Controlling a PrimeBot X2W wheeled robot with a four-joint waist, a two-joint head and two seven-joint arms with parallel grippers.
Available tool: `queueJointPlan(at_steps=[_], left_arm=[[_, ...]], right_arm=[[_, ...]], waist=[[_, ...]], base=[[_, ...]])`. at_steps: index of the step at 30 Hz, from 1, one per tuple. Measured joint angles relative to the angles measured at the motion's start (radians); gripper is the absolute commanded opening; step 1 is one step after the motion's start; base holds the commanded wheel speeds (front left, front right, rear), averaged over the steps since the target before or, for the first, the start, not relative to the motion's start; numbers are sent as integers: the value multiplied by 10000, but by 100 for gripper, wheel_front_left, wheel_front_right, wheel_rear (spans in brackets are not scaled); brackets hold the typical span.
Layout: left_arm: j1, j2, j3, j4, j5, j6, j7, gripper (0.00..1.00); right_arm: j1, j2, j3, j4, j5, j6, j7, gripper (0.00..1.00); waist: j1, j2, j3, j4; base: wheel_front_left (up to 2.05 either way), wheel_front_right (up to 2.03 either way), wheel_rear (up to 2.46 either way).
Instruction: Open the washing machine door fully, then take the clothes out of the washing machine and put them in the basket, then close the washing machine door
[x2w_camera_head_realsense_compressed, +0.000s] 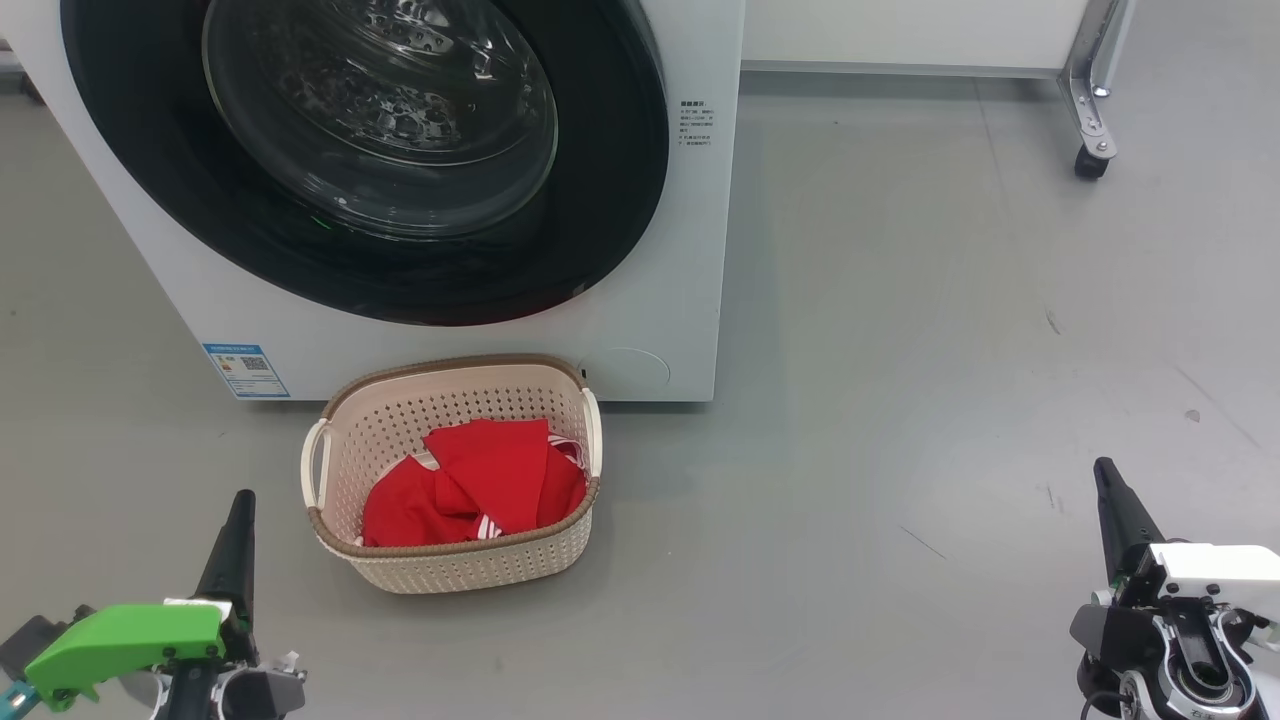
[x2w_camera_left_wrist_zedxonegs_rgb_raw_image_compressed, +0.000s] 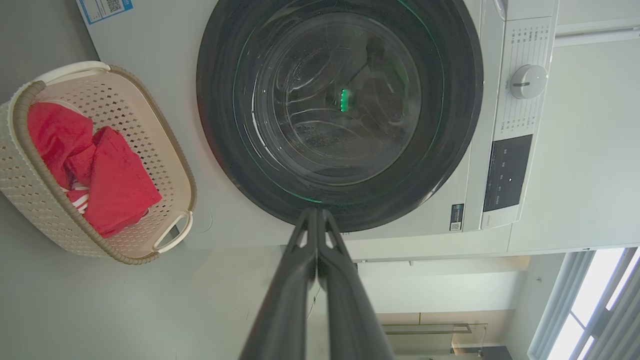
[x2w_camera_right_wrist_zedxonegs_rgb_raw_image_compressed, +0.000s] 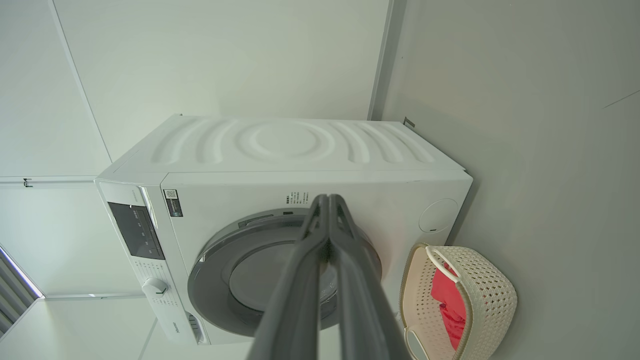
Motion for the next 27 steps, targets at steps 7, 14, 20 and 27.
queueJointPlan(at_steps=[7, 14, 20, 27], left_arm=[[0, 2, 6, 2, 0, 0, 0, 0], [0, 2, 10, 8, 0, 0, 0, 0], [0, 2, 13, 10, 0, 0, 0, 0], [0, 2, 17, 10, 0, 0, 0, 0]], right_arm=[[0, 0, 0, 0, 6, 0, 0, 0], [0, 0, 2, -2, 12, 0, 0, 0], [0, 0, 2, -2, 12, 0, 0, 0], [0, 0, 4, -2, 12, 0, 0, 0]], waist=[[0, 0, 0, 1], [0, 0, 0, 1], [0, 0, 0, 1], [0, 0, 0, 2]], base=[[0, 0, 0], [0, 0, 0], [0, 0, 0], [0, 0, 0]])
